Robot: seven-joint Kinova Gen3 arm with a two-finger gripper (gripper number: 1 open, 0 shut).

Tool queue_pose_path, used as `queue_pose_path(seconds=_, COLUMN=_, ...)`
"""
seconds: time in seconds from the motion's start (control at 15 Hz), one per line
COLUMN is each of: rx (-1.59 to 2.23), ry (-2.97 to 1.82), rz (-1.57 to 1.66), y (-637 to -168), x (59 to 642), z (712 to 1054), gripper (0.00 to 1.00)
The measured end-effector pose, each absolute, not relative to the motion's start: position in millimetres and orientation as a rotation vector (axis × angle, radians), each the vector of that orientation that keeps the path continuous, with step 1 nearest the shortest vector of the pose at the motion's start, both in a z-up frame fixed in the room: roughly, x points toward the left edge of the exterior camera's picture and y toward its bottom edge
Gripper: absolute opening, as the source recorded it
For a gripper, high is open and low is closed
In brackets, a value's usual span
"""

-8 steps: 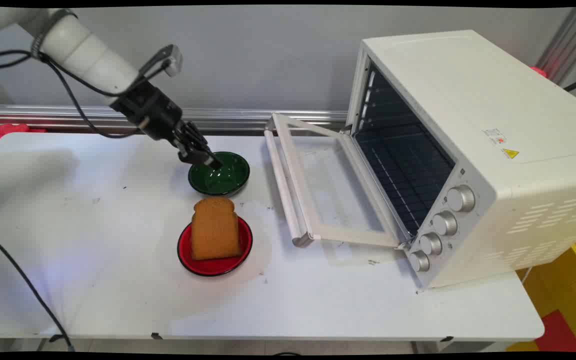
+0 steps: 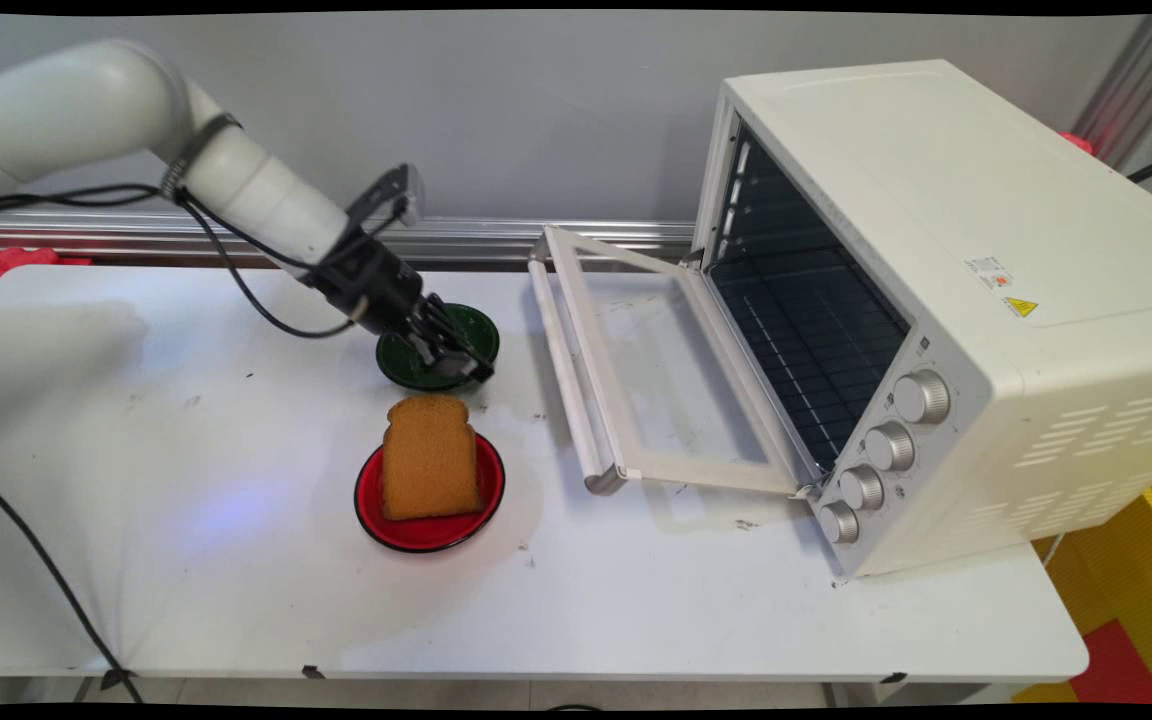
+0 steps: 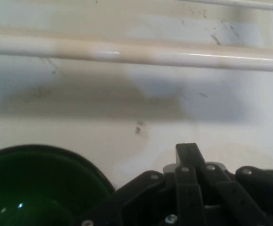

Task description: Close the oven

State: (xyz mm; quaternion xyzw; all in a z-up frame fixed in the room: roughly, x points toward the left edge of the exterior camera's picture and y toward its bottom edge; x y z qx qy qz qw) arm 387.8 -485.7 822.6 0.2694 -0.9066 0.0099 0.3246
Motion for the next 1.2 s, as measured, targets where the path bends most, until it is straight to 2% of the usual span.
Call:
queue_pose_path(seconds=0.73, rx=0.666, ry=-2.341, rz=0.055, y=-510, x=351, z=762, gripper=0.00)
queue_pose_path(seconds=1.2, rx=0.639, ry=-2.284, rz=0.076, y=-523, x=336, z=755, gripper=0.00)
